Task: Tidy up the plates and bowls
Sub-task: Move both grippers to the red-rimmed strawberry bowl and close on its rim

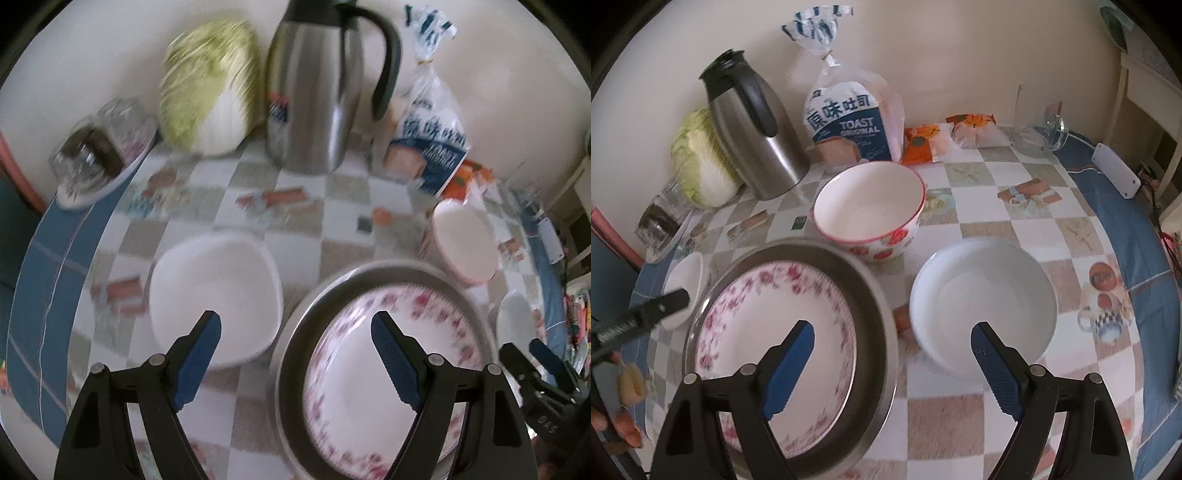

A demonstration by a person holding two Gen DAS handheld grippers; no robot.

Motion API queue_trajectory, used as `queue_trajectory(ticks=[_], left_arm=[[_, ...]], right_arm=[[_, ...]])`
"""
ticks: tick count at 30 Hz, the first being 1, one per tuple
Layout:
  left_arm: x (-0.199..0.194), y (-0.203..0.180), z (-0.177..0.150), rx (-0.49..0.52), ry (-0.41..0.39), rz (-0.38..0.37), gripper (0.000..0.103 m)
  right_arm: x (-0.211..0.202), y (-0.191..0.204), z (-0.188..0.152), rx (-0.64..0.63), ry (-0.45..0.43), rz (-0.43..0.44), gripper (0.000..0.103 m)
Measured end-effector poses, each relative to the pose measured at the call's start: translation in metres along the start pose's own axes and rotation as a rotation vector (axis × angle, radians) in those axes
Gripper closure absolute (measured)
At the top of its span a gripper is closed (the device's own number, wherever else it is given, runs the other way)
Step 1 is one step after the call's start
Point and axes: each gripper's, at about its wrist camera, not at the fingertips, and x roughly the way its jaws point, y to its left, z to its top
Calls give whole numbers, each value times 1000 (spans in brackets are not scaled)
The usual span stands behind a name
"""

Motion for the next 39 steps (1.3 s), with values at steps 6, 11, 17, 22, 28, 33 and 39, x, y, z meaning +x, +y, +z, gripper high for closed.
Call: queue_trajectory(ticks=[6, 11, 17, 22, 28, 33, 39], left_arm=[[-12, -20, 52, 78, -87, -41, 5], [-8, -33, 84, 78, -110, -87, 1], [18, -53, 95, 55, -50, -172, 1], [45, -72, 93, 81, -17, -118, 2], [79, -94, 86, 107, 65, -142, 36], [102, -112, 77, 115, 127, -195, 57], [118, -130, 68, 145, 171, -210, 88]], right_arm=[[1, -12, 43, 31, -38, 29, 14], [6, -17, 82, 21, -61, 15, 14], [32, -19, 103, 14, -15, -5, 15], [62, -23, 104, 29, 48, -26, 44], [89, -24, 101, 31, 97, -5, 66], [105, -21, 99, 24, 134, 9, 82], [115, -26, 97, 43, 157, 32, 89]])
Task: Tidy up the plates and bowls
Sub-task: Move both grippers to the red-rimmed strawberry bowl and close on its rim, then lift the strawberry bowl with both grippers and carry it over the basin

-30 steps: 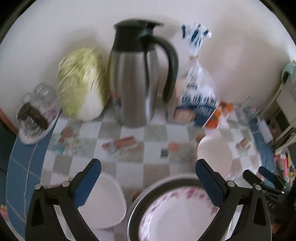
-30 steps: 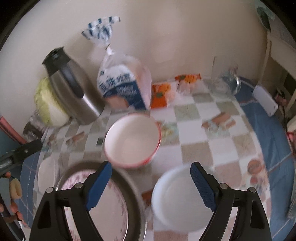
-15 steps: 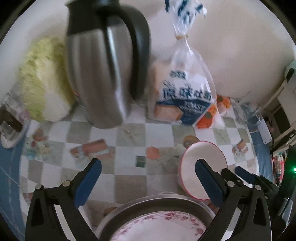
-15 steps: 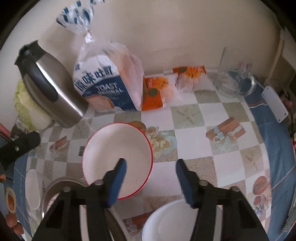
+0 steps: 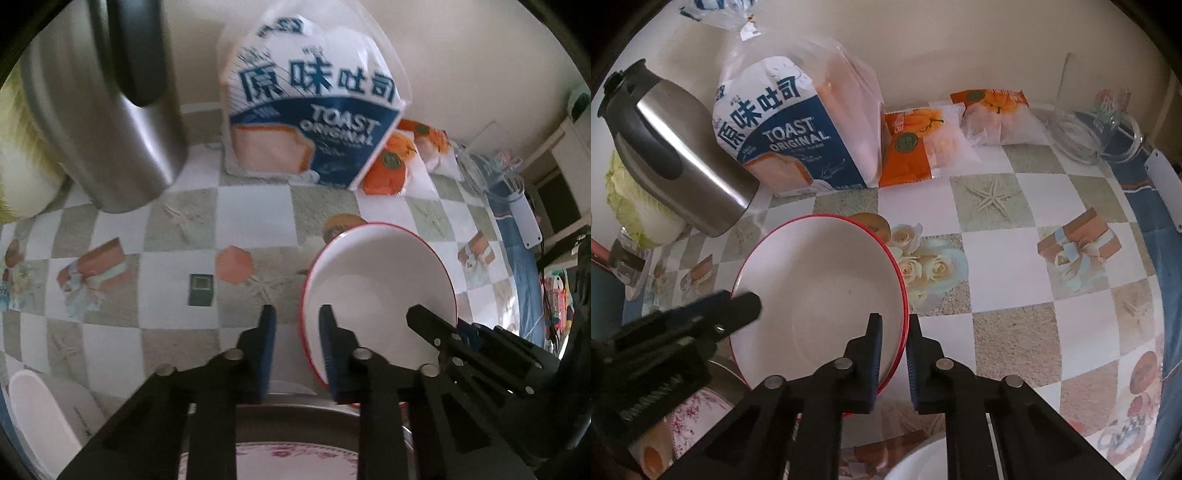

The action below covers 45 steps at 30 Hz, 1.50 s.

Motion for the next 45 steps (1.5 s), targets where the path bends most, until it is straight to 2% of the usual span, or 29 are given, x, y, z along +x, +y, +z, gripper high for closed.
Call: queue_trajectory(ticks=[1, 3, 7, 11, 17, 20, 32, 39, 45], left_arm=[[2, -1, 0, 2, 2, -5, 92], [3, -7, -1, 15, -7, 12, 92], [-3, -16, -1, 20, -18, -8, 92], [-24, -23, 2, 35, -56, -17, 92], [-65, -37, -12, 82, -117, 41, 92], [-81, -36, -28, 83, -129, 60, 92], [-121, -3, -104, -41, -160, 64, 92], [-126, 17, -140, -80, -147, 67, 92], [-128, 30, -156, -94, -146, 70, 92]], right_arm=[[0, 0, 0, 0, -1, 4, 90], [-1, -1, 1, -3, -5, 10, 89], [-4, -6, 1, 4, -11, 2, 90], [-24, -14, 4, 22, -46, 10, 90], [-62, -6, 2, 1, -97, 4, 89], [-77, 1, -7, -5, -107, 18, 89], [-108, 47, -64, -74, -92, 57, 89], [-110, 70, -97, -99, -71, 69, 89], [-108, 84, -118, -102, -68, 75, 89]])
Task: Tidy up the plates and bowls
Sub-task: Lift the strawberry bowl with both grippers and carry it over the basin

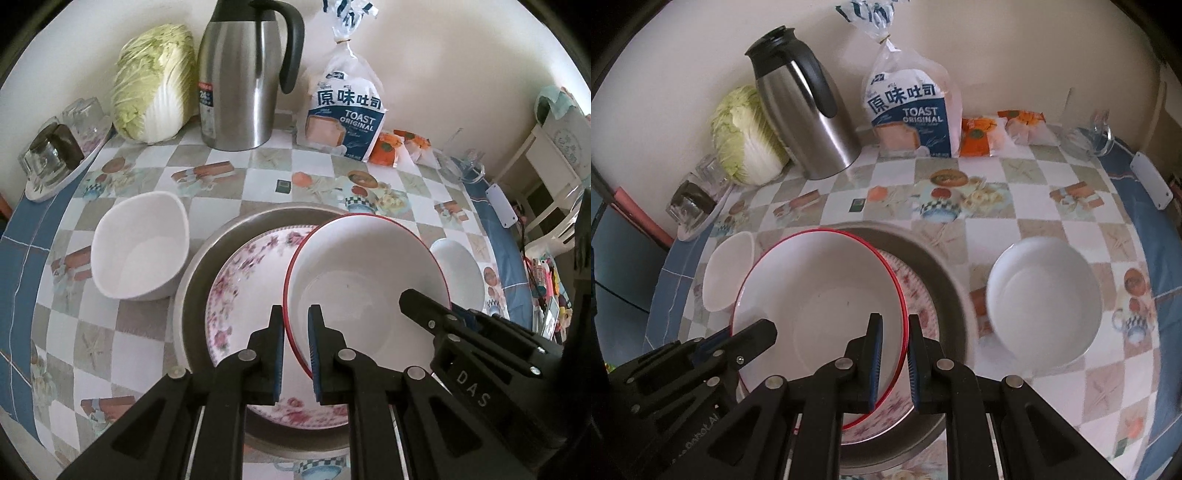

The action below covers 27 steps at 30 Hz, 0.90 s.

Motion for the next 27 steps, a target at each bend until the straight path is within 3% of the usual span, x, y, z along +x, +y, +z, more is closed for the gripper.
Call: queue_trajectory(ticks=[27], left_arm=[[18, 20, -1, -5, 43, 7, 92]], right_arm=[[23, 12, -12, 56, -6, 20, 89]])
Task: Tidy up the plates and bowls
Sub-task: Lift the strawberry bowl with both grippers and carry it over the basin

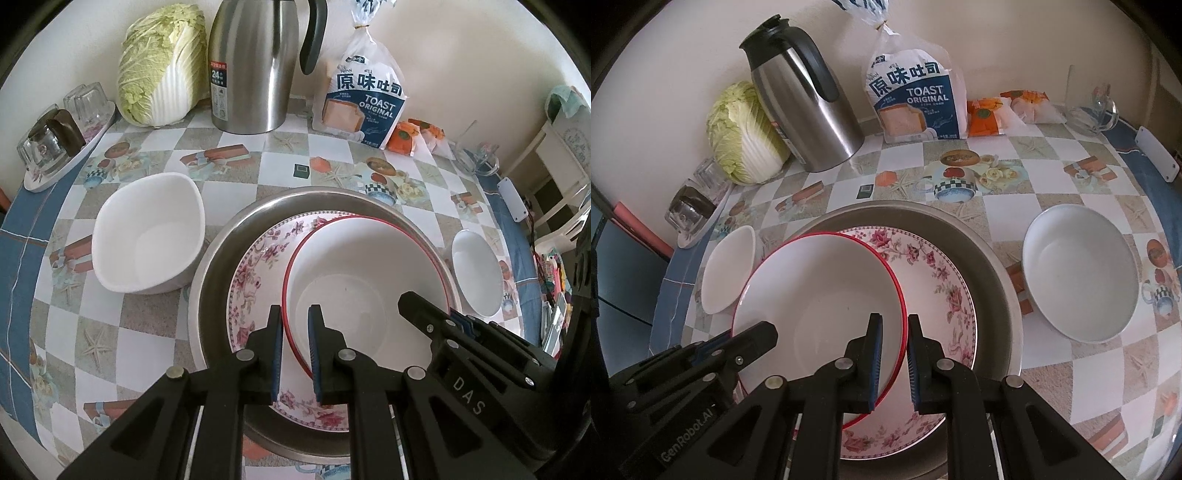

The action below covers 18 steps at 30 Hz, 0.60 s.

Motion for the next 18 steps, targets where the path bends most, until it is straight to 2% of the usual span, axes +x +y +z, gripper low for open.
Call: queue_trajectory(ticks=[18], left_arm=[[5, 0, 0, -16, 19, -21, 91]], right_arm=[[1, -6, 2, 24, 6, 18, 87]])
